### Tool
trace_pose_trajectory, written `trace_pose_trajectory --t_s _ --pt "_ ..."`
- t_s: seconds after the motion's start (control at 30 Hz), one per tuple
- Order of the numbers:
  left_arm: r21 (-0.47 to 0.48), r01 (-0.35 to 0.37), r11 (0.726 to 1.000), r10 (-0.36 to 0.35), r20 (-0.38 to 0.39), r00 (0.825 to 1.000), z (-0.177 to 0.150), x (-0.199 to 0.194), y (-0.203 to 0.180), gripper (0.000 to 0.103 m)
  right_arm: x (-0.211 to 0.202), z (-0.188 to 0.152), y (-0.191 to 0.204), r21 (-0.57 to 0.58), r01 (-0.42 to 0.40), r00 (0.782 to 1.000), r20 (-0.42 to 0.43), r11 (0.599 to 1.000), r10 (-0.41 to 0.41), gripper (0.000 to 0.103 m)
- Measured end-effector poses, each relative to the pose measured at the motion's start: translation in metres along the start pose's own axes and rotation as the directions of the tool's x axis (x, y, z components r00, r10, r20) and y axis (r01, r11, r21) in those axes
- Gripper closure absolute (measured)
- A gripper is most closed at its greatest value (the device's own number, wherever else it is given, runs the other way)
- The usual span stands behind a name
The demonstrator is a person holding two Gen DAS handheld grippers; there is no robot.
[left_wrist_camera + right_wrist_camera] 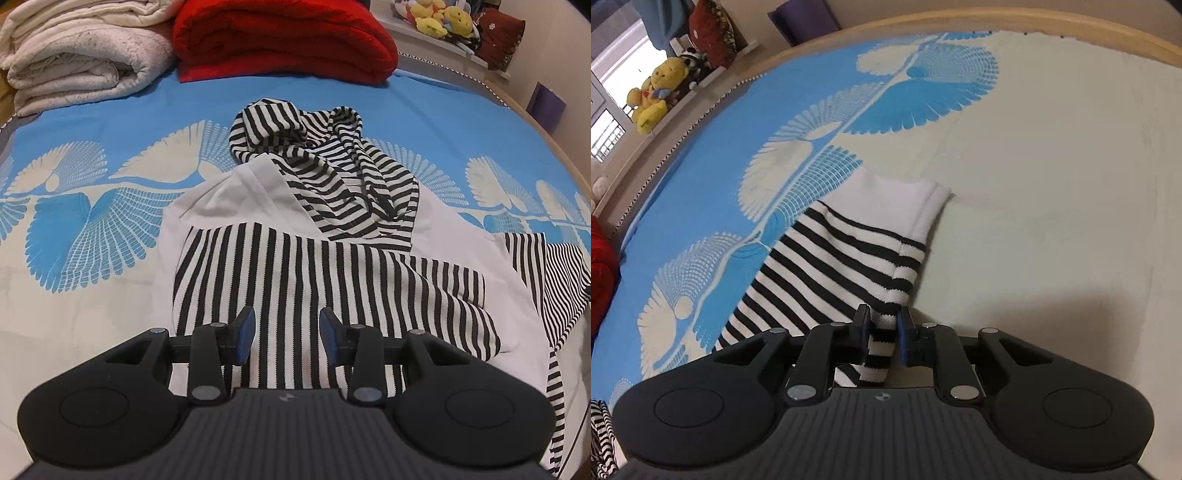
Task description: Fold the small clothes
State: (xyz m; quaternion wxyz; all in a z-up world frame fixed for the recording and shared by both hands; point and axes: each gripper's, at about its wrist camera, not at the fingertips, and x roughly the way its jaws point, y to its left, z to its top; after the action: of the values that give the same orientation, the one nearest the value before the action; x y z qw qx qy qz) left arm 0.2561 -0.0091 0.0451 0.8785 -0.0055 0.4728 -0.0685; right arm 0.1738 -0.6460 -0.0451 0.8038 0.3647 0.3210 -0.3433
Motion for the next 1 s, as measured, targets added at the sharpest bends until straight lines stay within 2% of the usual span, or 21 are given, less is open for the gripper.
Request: trace_pose_trajectory --t_s 0.1,0.3,0.4,0.43,0.5,0.57,0.63,0.7,0.73,0.77,0.8,0.83,0.87,0.9,0.93,1.0 --pt "-0.004 0.004 1.000 -0.004 0.003 1.000 0.000 -0.003 0.003 0.061 -0.003 -0.003 0.006 -0.015 0.015 1.000 0.026 1.000 -0.014 0.095" --pt "-0.004 0.005 1.000 -0.005 0.005 1.000 -0.001 -0.007 0.009 0.061 -0.022 -0.006 0.035 -0.074 0.039 0.994 0.108 0.997 -0.031 0.096" --pt "-0.028 0.000 1.000 0.000 0.011 1.000 0.002 -0.010 0.018 0.061 -0.048 -0.013 0.076 -0.206 0.030 0.982 0.187 0.978 0.009 0.097" --pt "-0.043 0.000 0.999 0.001 0.013 1.000 0.004 -0.012 0.023 0.061 -0.059 -0.018 0.093 -0.258 0.018 0.977 0.210 0.966 0.038 0.097" --pt "-0.079 0.001 0.997 0.001 0.023 1.000 0.009 -0.016 0.036 0.061 -0.087 -0.038 0.131 -0.363 -0.058 0.966 0.215 0.930 0.144 0.097" --pt "-0.121 -0.008 0.993 0.012 0.037 0.999 0.016 -0.021 0.051 0.061 -0.116 -0.070 0.172 -0.479 -0.166 0.948 0.163 0.862 0.273 0.097" --pt "-0.158 -0.018 0.987 0.026 0.049 0.998 0.021 -0.026 0.065 0.061 -0.146 -0.106 0.206 -0.567 -0.272 0.917 0.094 0.778 0.389 0.097" --pt "-0.200 -0.021 0.980 0.033 0.060 0.998 0.027 -0.032 0.080 0.061 -0.174 -0.149 0.239 -0.630 -0.425 0.860 -0.058 0.650 0.507 0.097" --pt "-0.216 -0.019 0.976 0.033 0.065 0.997 0.030 -0.034 0.086 0.061 -0.187 -0.174 0.251 -0.644 -0.510 0.817 -0.156 0.570 0.555 0.096" --pt "-0.232 -0.015 0.973 0.032 0.069 0.997 0.032 -0.036 0.093 0.061 -0.196 -0.194 0.259 -0.629 -0.587 0.775 -0.257 0.509 0.577 0.095" --pt "-0.244 -0.013 0.970 0.031 0.071 0.997 0.034 -0.038 0.097 0.061 -0.199 -0.212 0.266 -0.595 -0.659 0.732 -0.367 0.461 0.574 0.095" --pt "-0.254 -0.011 0.967 0.030 0.072 0.997 0.036 -0.039 0.101 0.061 -0.200 -0.235 0.272 -0.533 -0.741 0.668 -0.515 0.410 0.537 0.095" --pt "-0.263 -0.008 0.965 0.028 0.072 0.997 0.037 -0.039 0.103 0.061 -0.202 -0.253 0.274 -0.501 -0.769 0.639 -0.585 0.397 0.500 0.095" --pt "-0.271 -0.006 0.963 0.026 0.070 0.997 0.038 -0.039 0.105 0.061 -0.205 -0.266 0.274 -0.502 -0.766 0.643 -0.611 0.402 0.462 0.095" --pt "-0.275 -0.002 0.961 0.020 0.064 0.998 0.038 -0.037 0.105 0.061 -0.208 -0.276 0.273 -0.511 -0.749 0.661 -0.625 0.423 0.416 0.095" --pt "-0.272 0.012 0.962 0.003 0.054 0.999 0.037 -0.033 0.101 0.061 -0.209 -0.275 0.272 -0.502 -0.709 0.692 -0.631 0.496 0.351 0.093"
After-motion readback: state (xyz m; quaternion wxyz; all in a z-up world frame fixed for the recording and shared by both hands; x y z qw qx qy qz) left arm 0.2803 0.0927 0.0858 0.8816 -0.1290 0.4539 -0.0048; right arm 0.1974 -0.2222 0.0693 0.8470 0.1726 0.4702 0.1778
